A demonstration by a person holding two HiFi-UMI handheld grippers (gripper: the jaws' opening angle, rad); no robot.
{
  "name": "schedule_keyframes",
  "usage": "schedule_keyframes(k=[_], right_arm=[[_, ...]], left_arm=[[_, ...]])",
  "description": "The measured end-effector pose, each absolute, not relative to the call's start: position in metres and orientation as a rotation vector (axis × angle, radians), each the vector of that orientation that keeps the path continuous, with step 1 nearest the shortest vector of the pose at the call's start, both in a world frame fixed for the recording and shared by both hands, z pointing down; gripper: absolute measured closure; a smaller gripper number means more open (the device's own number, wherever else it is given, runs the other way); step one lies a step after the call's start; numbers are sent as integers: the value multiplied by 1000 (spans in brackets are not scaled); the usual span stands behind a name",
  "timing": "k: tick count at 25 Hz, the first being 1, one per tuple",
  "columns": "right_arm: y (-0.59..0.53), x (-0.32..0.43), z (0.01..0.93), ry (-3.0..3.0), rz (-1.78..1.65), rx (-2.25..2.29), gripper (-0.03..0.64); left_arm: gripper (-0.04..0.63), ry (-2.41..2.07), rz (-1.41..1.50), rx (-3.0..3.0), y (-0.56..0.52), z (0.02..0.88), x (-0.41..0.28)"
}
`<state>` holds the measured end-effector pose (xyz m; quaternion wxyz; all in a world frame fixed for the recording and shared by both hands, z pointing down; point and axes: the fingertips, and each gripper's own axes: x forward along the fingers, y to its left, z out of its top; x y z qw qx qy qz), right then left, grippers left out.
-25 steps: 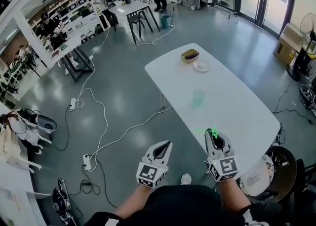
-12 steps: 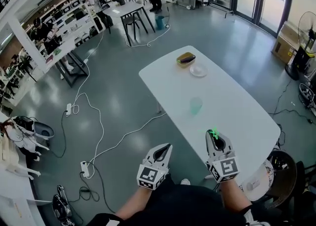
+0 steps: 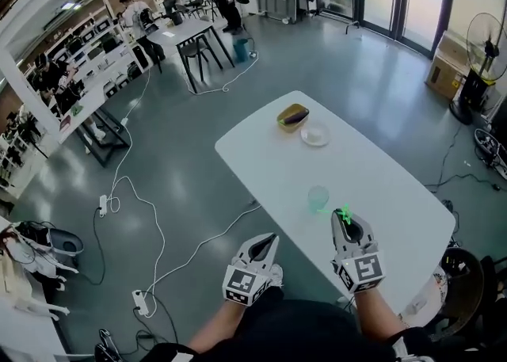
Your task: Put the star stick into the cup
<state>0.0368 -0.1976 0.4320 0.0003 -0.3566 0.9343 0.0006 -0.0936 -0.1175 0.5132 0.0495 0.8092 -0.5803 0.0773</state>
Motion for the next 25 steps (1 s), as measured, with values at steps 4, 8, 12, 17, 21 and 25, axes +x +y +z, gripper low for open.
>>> schedule_keyframes(k=[4,8,12,17,21,25], right_arm=[[-224,13,436,2911,18,-1207,597],[-243,-9,436,2874,19,-1297,597],[-258,-17,441,2837,-5,-1402,597],[-267,-20,435,2776,16,-1521,597],[-269,-4,437,2741,9,-1604,597],[-276,10,443,2704,-16,-1664,597]], left_arm=[[583,-1718,252,2513,-152,512,-126],[583,-1648,266,2552,-179,514,-155],[584,-1573,263,2601,-201,517,-168],[583,-1485,261,2652,-225,523,-181],[583,-1427,234,2664,-239,531,-174],[584,-1340,233,2709,-252,534,-155]])
